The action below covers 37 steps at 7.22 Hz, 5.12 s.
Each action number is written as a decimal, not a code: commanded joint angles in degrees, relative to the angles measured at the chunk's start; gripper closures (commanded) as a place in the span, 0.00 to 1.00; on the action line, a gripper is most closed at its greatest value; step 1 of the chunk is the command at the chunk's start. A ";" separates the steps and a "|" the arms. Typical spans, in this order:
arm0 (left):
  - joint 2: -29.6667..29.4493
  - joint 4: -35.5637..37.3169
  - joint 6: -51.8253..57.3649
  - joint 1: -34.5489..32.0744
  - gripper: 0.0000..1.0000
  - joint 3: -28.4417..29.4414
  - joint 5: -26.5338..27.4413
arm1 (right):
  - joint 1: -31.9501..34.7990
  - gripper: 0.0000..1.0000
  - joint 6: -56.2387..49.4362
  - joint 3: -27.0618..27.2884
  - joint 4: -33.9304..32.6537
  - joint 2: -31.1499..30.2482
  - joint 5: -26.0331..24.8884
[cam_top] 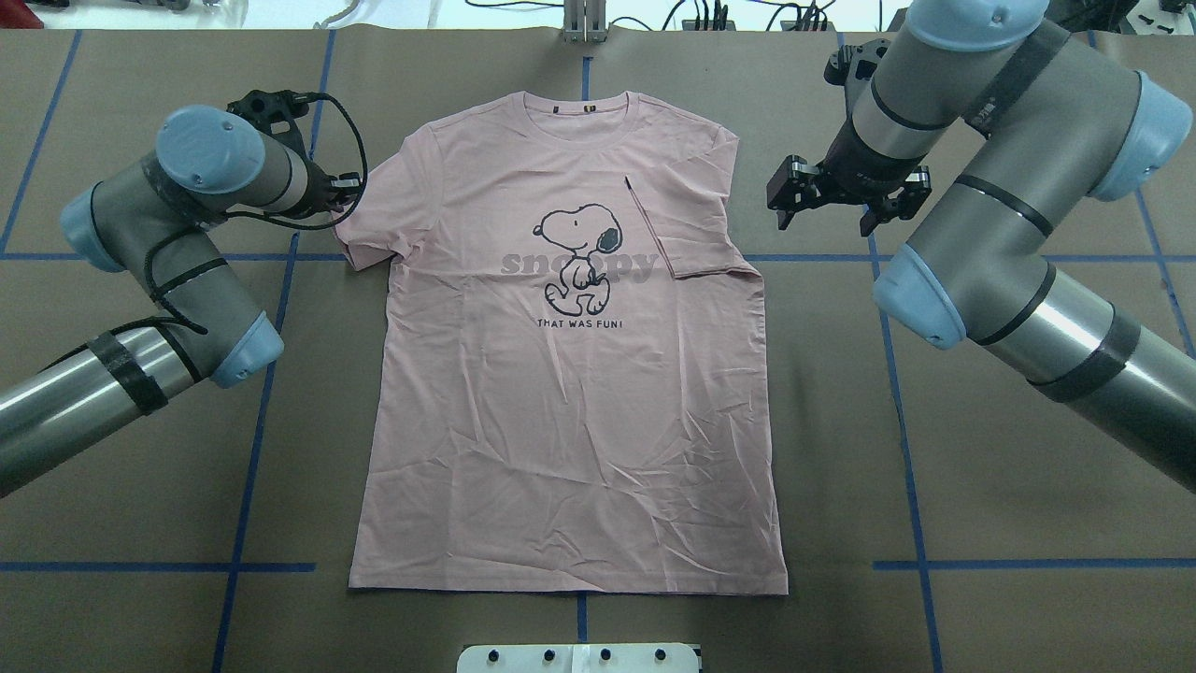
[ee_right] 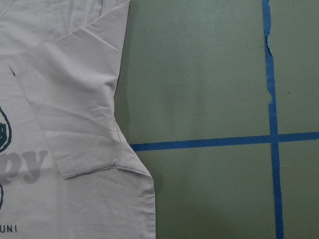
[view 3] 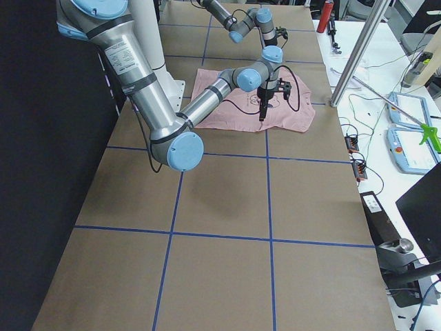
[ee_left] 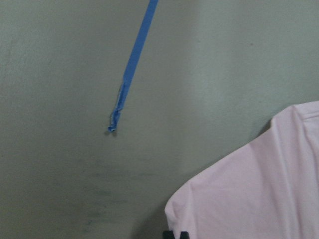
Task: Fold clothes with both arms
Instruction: 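Fold the sleeve inward toward the shirt center with the left gripper, then release the sleeve and move both grippers toward the hem nearest the robot, then grasp the two hem corners nearest the robot with both grippers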
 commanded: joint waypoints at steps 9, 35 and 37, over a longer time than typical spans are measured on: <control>-16.41 -1.52 -13.31 5.79 0.00 10.97 0.21 | -0.22 0.00 0.17 0.00 0.25 -0.47 -0.13; 10.33 18.96 -4.96 12.02 0.00 -35.04 -4.97 | -46.19 1.00 46.32 21.18 15.20 -24.82 -34.14; 10.41 18.96 -5.05 12.12 0.00 -35.12 -4.97 | -45.84 1.00 46.58 22.14 15.20 -24.73 -34.23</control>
